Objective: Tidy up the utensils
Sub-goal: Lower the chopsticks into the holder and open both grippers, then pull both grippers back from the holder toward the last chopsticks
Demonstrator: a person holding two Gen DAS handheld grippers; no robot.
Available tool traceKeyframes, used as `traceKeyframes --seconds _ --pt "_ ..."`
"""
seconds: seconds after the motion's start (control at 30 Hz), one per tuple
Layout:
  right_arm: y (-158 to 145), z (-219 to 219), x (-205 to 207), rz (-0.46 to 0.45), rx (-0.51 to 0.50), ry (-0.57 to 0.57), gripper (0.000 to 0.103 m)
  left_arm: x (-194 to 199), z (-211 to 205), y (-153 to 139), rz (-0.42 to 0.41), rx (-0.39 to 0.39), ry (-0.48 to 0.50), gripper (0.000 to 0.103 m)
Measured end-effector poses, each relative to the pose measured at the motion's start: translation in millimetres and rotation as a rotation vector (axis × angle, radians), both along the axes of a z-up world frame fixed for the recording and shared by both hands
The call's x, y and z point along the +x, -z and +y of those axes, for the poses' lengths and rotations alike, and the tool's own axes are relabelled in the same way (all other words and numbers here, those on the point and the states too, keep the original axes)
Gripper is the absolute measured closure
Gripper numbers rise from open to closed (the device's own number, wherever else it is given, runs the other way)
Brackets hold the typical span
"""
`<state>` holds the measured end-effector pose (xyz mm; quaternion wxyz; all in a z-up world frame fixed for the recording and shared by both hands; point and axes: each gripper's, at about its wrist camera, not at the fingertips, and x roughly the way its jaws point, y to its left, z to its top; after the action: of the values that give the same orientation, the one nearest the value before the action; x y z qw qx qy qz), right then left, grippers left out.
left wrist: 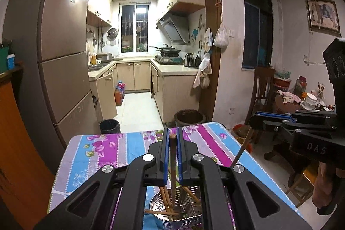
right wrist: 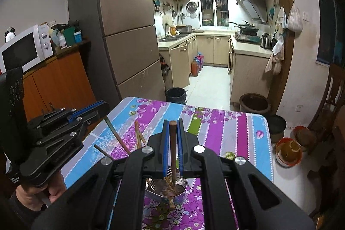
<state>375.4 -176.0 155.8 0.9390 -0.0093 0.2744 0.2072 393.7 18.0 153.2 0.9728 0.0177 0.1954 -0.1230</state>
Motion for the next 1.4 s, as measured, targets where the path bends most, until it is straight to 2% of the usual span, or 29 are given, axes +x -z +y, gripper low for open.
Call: traceKeyframes --seconds 0.3,0.67,0.7,0.83,0.93,1.07,1.1,1.13,1.17,1.23,1.3,1.4 --pt "22 -4 9 0.032 -0.007 0.009 0.097 14 11 14 0.013 0.004 -0.027 0.095" --pt "22 -8 5 0.018 0.003 0.028 0.097 14 7 18 0.014 0.011 -0.050 0.095" --pt "23 -9 5 0.017 0.003 0.031 0.097 14 8 18 0.013 0.012 -0.053 0.092" --pt "22 -15 4 0.013 0.014 0.040 0.097 10 10 16 -0.002 0.005 -0.075 0.070" --pt "21 -16 2 0.006 0.013 0.044 0.097 7 12 15 -0.011 0.004 -0.089 0.059" --pt "19 -17 -2 -0.007 0.016 0.045 0.096 3 12 14 -0.017 0.009 -0.095 0.055" --pt "19 -17 -4 -0.012 0.017 0.045 0.094 1 12 14 -0.019 0.010 -0.094 0.053" --pt "19 -17 -6 -0.016 0.018 0.045 0.088 0 12 14 -0.021 0.011 -0.095 0.052" --pt "18 -18 -7 -0.019 0.020 0.044 0.076 -4 12 14 -0.026 0.013 -0.097 0.051" --pt "19 -19 -13 -0.034 0.027 0.046 0.060 -11 14 14 -0.033 0.011 -0.098 0.047" --pt "19 -21 -19 -0.049 0.035 0.052 0.054 -18 14 14 -0.040 0.010 -0.102 0.045" --pt "19 -21 -30 -0.082 0.036 0.067 0.043 -34 18 14 -0.060 0.005 -0.108 0.037"
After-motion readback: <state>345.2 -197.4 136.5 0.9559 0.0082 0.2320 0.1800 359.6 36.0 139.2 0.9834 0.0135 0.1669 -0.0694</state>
